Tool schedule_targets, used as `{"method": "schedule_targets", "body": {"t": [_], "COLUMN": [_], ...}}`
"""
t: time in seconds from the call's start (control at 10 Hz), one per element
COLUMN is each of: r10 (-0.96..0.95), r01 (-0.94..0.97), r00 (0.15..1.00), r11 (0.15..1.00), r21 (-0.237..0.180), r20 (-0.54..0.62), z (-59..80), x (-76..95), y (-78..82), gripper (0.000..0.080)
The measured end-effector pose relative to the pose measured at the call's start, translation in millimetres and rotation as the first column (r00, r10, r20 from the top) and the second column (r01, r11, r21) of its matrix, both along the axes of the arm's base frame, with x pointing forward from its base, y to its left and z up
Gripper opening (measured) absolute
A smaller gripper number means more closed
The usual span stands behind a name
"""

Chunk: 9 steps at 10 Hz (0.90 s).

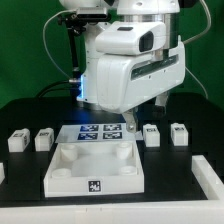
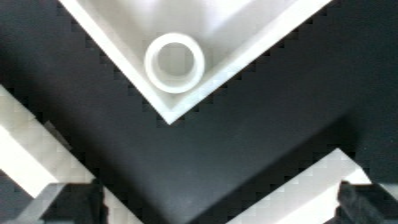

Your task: Assemble one leg

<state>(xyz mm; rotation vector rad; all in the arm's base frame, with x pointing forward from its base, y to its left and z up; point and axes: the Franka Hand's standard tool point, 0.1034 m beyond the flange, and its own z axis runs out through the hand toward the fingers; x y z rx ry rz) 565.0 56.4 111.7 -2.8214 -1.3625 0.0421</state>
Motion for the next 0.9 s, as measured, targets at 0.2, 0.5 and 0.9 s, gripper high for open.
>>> {"method": "schedule_targets", "body": {"t": [0.2,0.5,0.9], "r10": [0.000,0.000,0.132], "r01": [0.000,0.000,-0.132], "r00": [1.000,1.000,0.991], "r11": [1.000,1.000,0.991], "r21": [0.000,0.000,0.000], "r20": [0.000,-0.001,0.005], "z": [-0.2,-0.3,-5.7], "x": [-0.1,-0.1,-9.1], "y": [0.0,0.0,-13.2], "gripper": [0.0650,0.0650,0.0650]}}
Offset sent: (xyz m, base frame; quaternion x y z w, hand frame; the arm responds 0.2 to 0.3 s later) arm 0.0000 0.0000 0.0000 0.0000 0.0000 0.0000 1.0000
